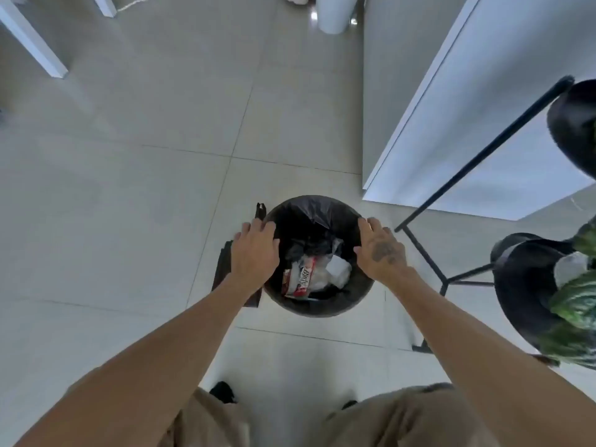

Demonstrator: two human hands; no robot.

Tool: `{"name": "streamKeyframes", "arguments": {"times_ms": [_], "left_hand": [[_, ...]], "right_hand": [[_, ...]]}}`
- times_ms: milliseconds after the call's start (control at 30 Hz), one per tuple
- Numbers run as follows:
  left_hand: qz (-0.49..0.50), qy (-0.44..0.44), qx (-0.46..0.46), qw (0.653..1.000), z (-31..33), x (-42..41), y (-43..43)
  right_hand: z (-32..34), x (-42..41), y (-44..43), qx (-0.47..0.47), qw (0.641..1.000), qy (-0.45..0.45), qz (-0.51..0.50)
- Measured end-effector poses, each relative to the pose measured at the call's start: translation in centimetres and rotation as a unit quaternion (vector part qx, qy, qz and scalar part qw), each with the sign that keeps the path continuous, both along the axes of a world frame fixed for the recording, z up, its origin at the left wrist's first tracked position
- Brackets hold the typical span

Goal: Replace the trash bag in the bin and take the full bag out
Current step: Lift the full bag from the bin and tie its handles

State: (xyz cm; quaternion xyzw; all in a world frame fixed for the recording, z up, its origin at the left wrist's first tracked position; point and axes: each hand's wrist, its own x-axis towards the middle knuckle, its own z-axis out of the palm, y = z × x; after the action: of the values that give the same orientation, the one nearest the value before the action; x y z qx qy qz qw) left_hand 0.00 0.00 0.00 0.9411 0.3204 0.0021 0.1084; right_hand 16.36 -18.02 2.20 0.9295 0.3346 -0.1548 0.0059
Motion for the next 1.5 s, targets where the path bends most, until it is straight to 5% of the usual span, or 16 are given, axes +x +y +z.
{"name": "streamKeyframes", "arguments": {"times_ms": [333,867,1033,1133,1200,1267,1333,1367,1500], "left_hand": [[0.015,-0.054,-0.025,0.998,-7.9,3.0,1.5],[0.018,-0.059,-0.039,0.997,-8.1,-3.6,-1.3],[0.098,-0.093,-0.115,0.984,-8.1,-5.3,-3.5],[0.153,-0.203,-0.175,0.951,-8.0,-6.2,-4.2],[0.232,-0.291,-0.235,0.898,-7.4,-6.6,-4.1],[0.340,-0.328,-0.365,0.802,-7.2,-6.8,-3.2],[0.435,-0.328,-0.527,0.652,-8.8,-7.3,-1.7],[0.452,-0.298,-0.577,0.612,-9.6,-7.8,-1.1],[0.392,-0.193,-0.638,0.634,-12.8,-9.9,0.0]], "right_hand": [[-7.2,2.5,1.9,0.037,0.998,-0.027,-0.049],[-9.3,-2.8,-3.4,0.068,0.998,0.018,-0.007],[-8.5,-1.4,-3.0,0.173,0.980,0.099,-0.009],[-8.1,-2.8,-4.4,0.340,0.908,0.164,-0.185],[-8.9,-3.7,-5.8,0.432,0.777,0.276,-0.367],[-10.8,-4.6,-7.4,0.454,0.652,0.367,-0.483],[-12.6,-6.2,-8.7,0.421,0.613,0.417,-0.523],[-13.4,-7.1,-9.3,0.405,0.603,0.435,-0.532],[-15.1,-9.4,-9.5,0.372,0.576,0.499,-0.530]]}}
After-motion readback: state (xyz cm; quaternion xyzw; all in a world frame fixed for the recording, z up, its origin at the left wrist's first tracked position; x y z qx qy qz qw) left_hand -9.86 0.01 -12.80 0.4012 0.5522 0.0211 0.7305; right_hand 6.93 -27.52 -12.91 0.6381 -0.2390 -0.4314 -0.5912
